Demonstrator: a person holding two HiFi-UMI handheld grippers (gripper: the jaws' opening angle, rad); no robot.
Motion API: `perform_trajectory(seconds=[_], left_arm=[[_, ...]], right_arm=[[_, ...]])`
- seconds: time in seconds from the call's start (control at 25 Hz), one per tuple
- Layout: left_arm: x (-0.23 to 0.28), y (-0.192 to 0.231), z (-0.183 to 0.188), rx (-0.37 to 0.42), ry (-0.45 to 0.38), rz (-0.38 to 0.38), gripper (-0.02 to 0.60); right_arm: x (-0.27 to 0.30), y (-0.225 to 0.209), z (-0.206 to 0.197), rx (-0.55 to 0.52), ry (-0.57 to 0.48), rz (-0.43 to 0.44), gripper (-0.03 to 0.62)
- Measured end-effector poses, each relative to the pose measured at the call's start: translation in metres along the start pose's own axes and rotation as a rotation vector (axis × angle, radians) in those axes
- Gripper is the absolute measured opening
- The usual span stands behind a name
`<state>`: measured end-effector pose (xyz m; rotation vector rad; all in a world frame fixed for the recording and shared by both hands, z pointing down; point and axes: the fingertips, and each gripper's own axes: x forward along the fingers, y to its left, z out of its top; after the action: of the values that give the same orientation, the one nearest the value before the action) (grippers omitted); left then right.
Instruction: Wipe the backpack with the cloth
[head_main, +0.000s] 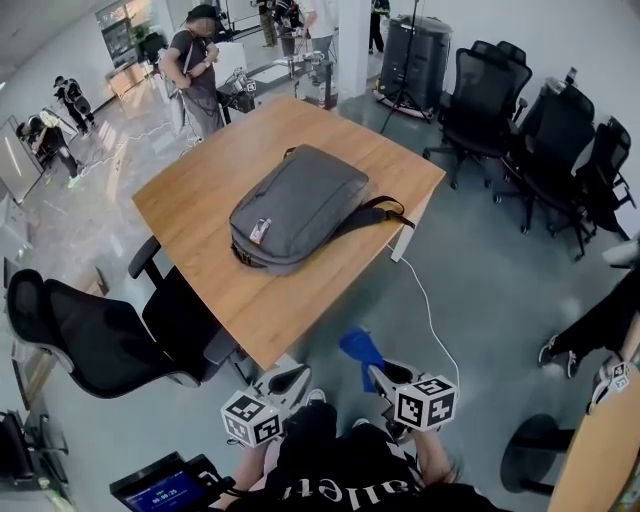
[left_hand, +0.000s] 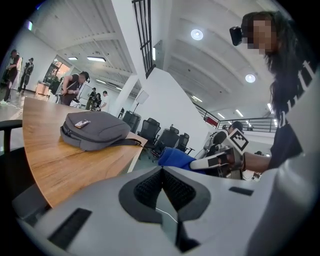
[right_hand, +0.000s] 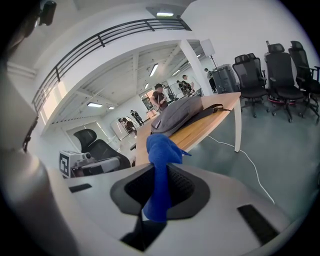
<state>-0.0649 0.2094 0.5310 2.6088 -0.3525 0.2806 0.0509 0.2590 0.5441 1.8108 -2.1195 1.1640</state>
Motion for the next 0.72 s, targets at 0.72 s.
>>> perform_trajectory(seconds=[0.72], left_arm=[[-0.010,-0.111,-0.054,0.025,-0.001,0.042,0.002]], right_arm=[[-0.075,-0.006,-0.067,-0.077,0.055,0.066,0.064]])
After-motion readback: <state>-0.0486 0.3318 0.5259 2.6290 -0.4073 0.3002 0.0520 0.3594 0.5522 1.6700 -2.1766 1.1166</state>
